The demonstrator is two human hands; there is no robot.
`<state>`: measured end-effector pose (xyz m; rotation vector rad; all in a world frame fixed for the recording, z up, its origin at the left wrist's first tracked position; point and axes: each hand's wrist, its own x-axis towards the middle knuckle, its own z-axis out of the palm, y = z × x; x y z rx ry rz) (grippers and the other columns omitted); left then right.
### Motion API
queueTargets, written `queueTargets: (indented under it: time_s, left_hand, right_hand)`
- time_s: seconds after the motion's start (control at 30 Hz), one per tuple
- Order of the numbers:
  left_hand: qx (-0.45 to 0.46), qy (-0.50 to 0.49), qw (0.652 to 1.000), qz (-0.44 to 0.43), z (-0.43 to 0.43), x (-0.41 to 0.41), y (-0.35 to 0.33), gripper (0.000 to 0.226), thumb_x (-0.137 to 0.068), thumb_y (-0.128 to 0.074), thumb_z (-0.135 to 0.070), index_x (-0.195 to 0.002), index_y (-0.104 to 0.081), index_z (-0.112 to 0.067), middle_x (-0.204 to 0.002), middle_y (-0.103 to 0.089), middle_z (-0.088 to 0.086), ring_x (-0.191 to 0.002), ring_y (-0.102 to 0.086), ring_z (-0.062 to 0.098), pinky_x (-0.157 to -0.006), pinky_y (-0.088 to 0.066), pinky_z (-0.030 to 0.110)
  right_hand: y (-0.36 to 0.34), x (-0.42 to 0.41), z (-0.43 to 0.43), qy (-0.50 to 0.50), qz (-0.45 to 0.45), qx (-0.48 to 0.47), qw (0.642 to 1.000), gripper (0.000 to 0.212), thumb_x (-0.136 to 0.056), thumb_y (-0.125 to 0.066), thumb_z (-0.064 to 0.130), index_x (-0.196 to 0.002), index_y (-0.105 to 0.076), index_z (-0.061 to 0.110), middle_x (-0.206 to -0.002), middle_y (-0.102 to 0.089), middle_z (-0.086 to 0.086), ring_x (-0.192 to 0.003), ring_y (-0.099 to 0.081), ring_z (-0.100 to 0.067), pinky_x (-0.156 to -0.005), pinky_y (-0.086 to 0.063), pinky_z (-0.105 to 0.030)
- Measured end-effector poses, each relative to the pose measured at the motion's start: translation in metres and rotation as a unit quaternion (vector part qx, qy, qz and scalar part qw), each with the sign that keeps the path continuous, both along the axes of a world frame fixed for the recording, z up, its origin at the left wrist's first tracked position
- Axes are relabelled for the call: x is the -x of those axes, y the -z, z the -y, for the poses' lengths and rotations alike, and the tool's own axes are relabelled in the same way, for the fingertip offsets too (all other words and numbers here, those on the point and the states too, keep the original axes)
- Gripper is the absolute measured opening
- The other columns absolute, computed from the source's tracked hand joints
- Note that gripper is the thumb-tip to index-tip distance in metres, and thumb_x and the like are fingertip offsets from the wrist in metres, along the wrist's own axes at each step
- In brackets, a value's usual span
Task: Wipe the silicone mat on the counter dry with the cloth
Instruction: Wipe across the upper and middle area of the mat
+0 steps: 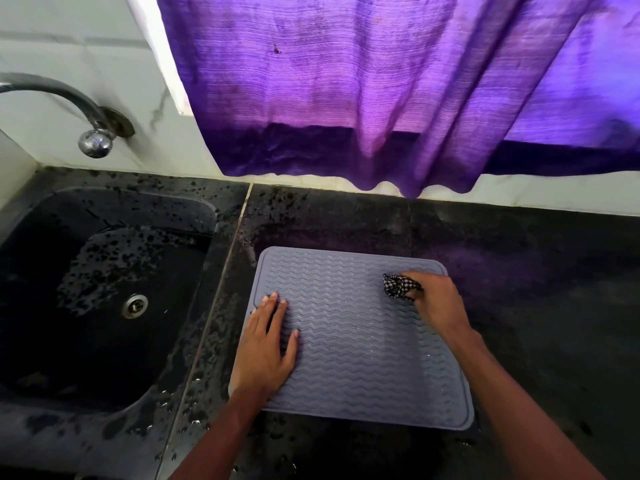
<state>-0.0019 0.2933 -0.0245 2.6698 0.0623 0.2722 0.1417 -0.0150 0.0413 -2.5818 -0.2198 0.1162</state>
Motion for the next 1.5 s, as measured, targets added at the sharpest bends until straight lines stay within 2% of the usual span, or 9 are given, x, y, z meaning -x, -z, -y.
queueTargets:
  time_s: [0.1, 0.23, 0.3, 0.37, 0.53, 1.0, 1.17, 1.3, 1.5]
  left_hand:
    - [-0.002, -0.001, 1.000, -0.001, 0.000, 0.000, 0.000, 0.064, -0.100, -0.043, -0.046, -0.151, -0.043, -0.009, -0.163, -0.031, 0.004, -0.152, -0.025, 0.019, -0.123, -0.023, 0.041]
    - [-0.006, -0.001, 1.000, -0.007, -0.001, 0.000, 0.001, 0.064, -0.100, -0.042, -0.047, -0.152, -0.041, -0.010, -0.164, -0.029, 0.003, -0.153, -0.023, 0.018, -0.124, -0.021, 0.040]
    - [-0.008, 0.001, 1.000, -0.007, -0.001, 0.000, 0.001, 0.064, -0.100, -0.043, -0.047, -0.153, -0.041, -0.010, -0.164, -0.029, 0.003, -0.153, -0.023, 0.018, -0.124, -0.021, 0.040]
    - [-0.007, 0.001, 1.000, -0.008, -0.001, 0.000, 0.001, 0.064, -0.100, -0.042, -0.047, -0.153, -0.040, -0.010, -0.164, -0.029, 0.004, -0.153, -0.023, 0.019, -0.124, -0.021, 0.040]
    - [-0.007, 0.000, 1.000, -0.009, -0.002, 0.000, 0.001, 0.065, -0.101, -0.040, -0.048, -0.153, -0.039, -0.010, -0.164, -0.028, 0.004, -0.153, -0.023, 0.018, -0.124, -0.022, 0.040]
    - [-0.007, 0.004, 1.000, -0.010, -0.003, 0.000, 0.004, 0.065, -0.101, -0.040, -0.048, -0.153, -0.040, -0.009, -0.164, -0.029, 0.006, -0.153, -0.022, 0.019, -0.122, -0.027, 0.044]
    - [-0.012, 0.007, 1.000, -0.005, -0.003, -0.001, 0.004, 0.065, -0.101, -0.040, -0.048, -0.152, -0.041, -0.008, -0.163, -0.031, 0.007, -0.152, -0.024, 0.020, -0.122, -0.025, 0.042]
    - [-0.013, 0.006, 1.000, -0.004, -0.003, -0.001, 0.004, 0.065, -0.101, -0.039, -0.048, -0.152, -0.042, -0.007, -0.163, -0.032, 0.008, -0.152, -0.025, 0.021, -0.123, -0.023, 0.040]
    - [-0.010, 0.008, 1.000, -0.010, -0.003, -0.002, 0.005, 0.065, -0.101, -0.039, -0.048, -0.152, -0.041, -0.008, -0.163, -0.032, 0.008, -0.152, -0.025, 0.021, -0.123, -0.024, 0.041]
  right_hand:
    - [0.008, 0.005, -0.009, -0.037, 0.022, 0.002, 0.999, 0.043, -0.073, -0.064, -0.003, -0.102, -0.072, 0.028, -0.096, -0.075, 0.005, -0.094, -0.068, -0.020, -0.080, -0.055, -0.037]
    - [0.007, -0.003, -0.009, -0.041, 0.006, 0.032, 0.999, 0.040, -0.075, -0.064, 0.005, -0.103, -0.067, 0.034, -0.092, -0.074, 0.008, -0.091, -0.068, -0.018, -0.078, -0.055, -0.039]
    - [0.002, -0.004, -0.018, -0.039, 0.025, 0.020, 0.999, 0.040, -0.075, -0.067, 0.003, -0.103, -0.071, 0.032, -0.094, -0.075, 0.007, -0.091, -0.067, -0.015, -0.079, -0.054, -0.033]
    - [0.003, 0.000, -0.031, -0.046, 0.027, 0.014, 0.998, 0.042, -0.072, -0.067, -0.001, -0.100, -0.073, 0.030, -0.089, -0.075, 0.007, -0.086, -0.066, -0.012, -0.073, -0.050, -0.026]
    - [0.026, -0.001, -0.036, -0.038, 0.002, 0.023, 0.999, 0.050, -0.070, -0.059, 0.003, -0.106, -0.062, 0.038, -0.085, -0.073, 0.006, -0.082, -0.069, -0.020, -0.071, -0.056, -0.038]
    - [0.005, -0.012, -0.079, -0.073, -0.020, 0.021, 0.997, 0.044, -0.073, -0.067, -0.003, -0.102, -0.073, 0.031, -0.092, -0.075, 0.005, -0.087, -0.066, -0.014, -0.077, -0.054, -0.034]
    - [0.016, -0.001, -0.099, -0.066, -0.005, 0.010, 0.998, 0.043, -0.070, -0.061, -0.004, -0.095, -0.072, 0.029, -0.083, -0.074, 0.004, -0.081, -0.068, -0.018, -0.070, -0.055, -0.036]
    - [0.010, -0.005, -0.102, -0.067, -0.026, 0.016, 0.997, 0.052, -0.070, -0.062, -0.006, -0.100, -0.072, 0.035, -0.088, -0.074, 0.008, -0.085, -0.066, -0.013, -0.075, -0.054, -0.032]
    - [0.009, 0.006, -0.137, -0.091, 0.004, -0.014, 0.996, 0.046, -0.069, -0.057, -0.004, -0.095, -0.073, 0.030, -0.082, -0.072, 0.007, -0.081, -0.066, -0.014, -0.068, -0.045, -0.024]
